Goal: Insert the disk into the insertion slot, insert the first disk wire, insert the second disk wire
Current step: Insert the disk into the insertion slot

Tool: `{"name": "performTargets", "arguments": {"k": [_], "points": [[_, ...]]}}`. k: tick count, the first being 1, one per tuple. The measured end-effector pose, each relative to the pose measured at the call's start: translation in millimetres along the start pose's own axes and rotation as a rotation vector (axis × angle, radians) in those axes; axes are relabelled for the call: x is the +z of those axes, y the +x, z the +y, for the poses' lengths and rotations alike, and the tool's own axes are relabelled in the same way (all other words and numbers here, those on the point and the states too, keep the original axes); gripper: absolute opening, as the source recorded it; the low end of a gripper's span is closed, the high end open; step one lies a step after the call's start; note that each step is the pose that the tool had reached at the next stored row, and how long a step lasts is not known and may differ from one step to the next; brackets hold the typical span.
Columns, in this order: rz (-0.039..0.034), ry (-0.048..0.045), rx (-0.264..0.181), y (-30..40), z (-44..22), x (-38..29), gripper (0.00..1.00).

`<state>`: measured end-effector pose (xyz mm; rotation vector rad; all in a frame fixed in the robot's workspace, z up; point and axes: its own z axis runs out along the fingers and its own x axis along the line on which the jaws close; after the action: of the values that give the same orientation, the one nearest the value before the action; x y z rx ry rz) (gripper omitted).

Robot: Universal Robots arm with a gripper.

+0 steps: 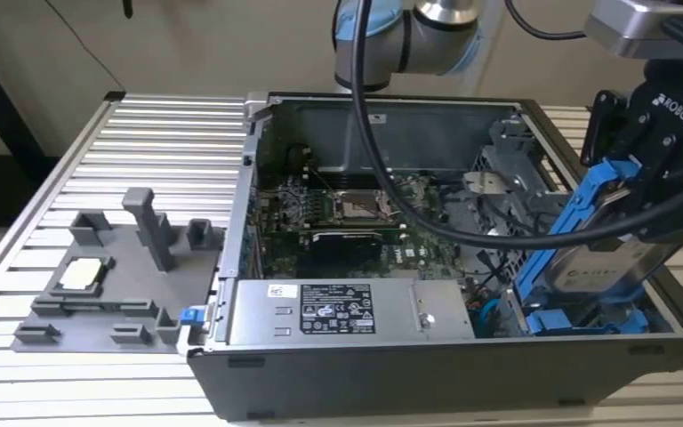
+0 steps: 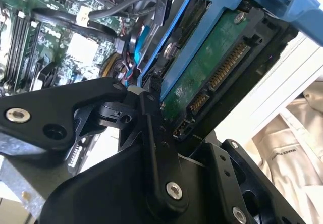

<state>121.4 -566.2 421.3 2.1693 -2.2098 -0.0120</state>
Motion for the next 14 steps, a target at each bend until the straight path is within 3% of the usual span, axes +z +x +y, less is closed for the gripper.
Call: {"name": "performTargets", "arguments": {"k": [14], "points": [[0.0003, 0.0002, 0.0, -0.4, -3.1, 12.0, 0.33]]}}
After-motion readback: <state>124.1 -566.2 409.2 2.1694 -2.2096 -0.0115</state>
